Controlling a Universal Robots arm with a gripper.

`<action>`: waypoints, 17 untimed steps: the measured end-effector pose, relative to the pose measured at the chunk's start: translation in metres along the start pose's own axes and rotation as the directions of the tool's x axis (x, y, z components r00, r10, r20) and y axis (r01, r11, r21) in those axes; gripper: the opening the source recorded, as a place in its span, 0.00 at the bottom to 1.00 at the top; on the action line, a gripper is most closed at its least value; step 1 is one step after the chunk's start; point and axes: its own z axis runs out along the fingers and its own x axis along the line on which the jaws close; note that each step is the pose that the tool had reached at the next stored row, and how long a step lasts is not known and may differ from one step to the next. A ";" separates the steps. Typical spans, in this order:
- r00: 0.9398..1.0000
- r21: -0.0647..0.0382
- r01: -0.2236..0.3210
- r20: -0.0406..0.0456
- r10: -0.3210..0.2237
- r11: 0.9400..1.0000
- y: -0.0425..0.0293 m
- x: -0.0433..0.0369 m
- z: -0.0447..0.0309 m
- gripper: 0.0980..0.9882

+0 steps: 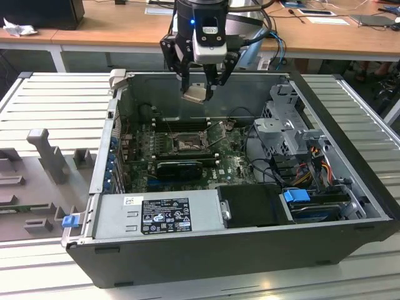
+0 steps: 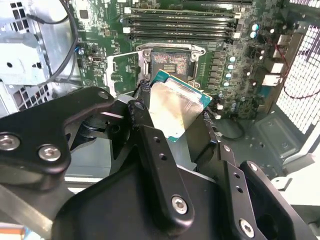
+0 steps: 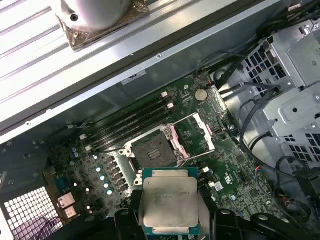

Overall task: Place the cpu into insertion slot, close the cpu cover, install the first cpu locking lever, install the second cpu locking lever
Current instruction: 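Place the cpu into insertion slot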

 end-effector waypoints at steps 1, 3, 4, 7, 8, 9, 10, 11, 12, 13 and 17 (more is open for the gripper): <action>1.000 0.000 -0.019 0.002 0.019 1.000 0.0000 0.0000 0.0000 0.48; 0.999 -0.001 -0.054 0.004 0.054 0.999 0.0000 0.0000 0.0001 0.48; 0.998 -0.001 -0.068 0.005 0.068 0.998 0.0000 0.0000 0.0001 0.48; 0.994 -0.002 -0.105 0.008 0.105 0.995 0.0000 0.0000 0.0002 0.48; 0.993 -0.003 -0.115 0.009 0.115 0.993 0.0000 0.0000 0.0003 0.48; 0.992 -0.003 -0.124 0.010 0.124 0.992 0.0000 0.0000 0.0003 0.48; 0.991 -0.003 -0.133 0.011 0.133 0.991 0.0000 0.0000 0.0003 0.48; 0.990 -0.003 -0.142 0.011 0.142 0.990 0.0000 0.0000 0.0003 0.48; 0.988 -0.004 -0.155 0.012 0.155 0.988 0.0000 0.0000 0.0003 0.48; 0.985 -0.004 -0.171 0.014 0.171 0.985 0.0000 0.0000 0.0004 0.48; 0.976 -0.006 -0.215 0.017 0.215 0.977 0.0000 0.0000 0.0005 0.48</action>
